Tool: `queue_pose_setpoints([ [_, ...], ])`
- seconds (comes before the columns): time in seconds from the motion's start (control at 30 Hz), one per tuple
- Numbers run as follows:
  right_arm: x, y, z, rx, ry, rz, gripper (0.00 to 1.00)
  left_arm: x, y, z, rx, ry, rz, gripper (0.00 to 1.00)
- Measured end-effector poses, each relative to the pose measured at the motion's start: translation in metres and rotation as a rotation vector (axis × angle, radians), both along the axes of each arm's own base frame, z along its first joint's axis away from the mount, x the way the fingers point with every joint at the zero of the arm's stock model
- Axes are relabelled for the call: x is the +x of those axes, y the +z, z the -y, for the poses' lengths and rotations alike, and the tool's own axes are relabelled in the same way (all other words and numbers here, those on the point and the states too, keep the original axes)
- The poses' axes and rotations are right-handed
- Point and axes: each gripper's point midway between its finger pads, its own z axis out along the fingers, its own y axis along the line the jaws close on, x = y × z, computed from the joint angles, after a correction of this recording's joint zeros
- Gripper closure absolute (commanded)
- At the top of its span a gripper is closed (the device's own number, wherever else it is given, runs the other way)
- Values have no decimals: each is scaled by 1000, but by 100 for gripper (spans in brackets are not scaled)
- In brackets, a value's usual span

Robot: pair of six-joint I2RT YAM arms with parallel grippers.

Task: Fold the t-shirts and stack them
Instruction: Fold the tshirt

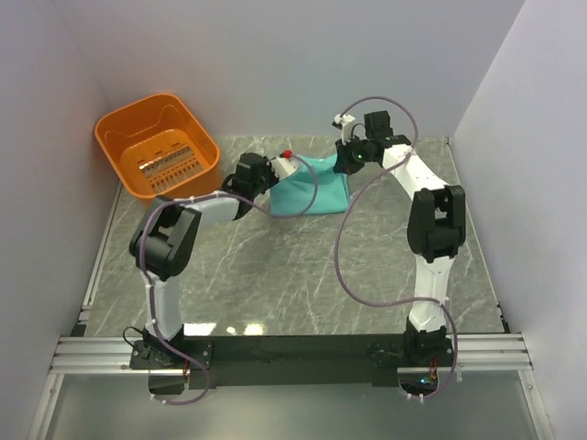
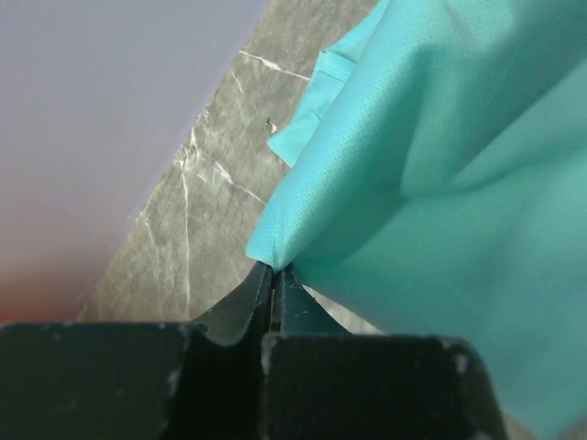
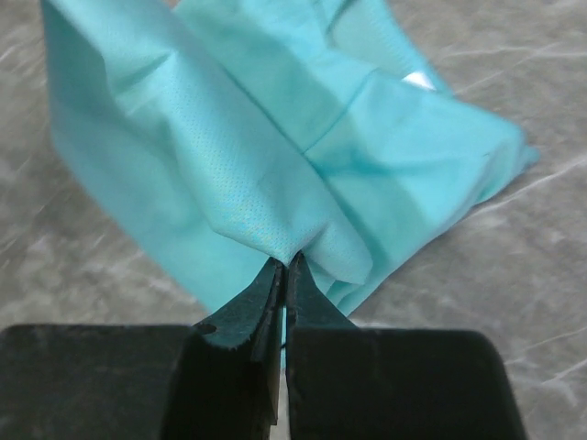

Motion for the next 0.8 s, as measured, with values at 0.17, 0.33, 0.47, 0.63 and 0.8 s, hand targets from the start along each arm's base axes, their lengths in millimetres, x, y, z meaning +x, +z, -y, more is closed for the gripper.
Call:
queue_pose_setpoints([
  [0.17,-56,15,-2,24,124,-14,100,-49,24,-6,-26,-67,13,100],
  [0.33,-128,37,0,36,272,9,100,-108,70,8,-75,-195,59,100],
  [0.47,-183,27,9,7,395,-10,100,-165,65,27,-76,-318,19,100],
  [0.63,-251,-13,26,-48,519,-125,100,-238,8,44,-15,-441,-179,99],
  [0.8,-315,-25,45,-107,651,-153,100,-315,-15,57,15,-541,-333,99],
])
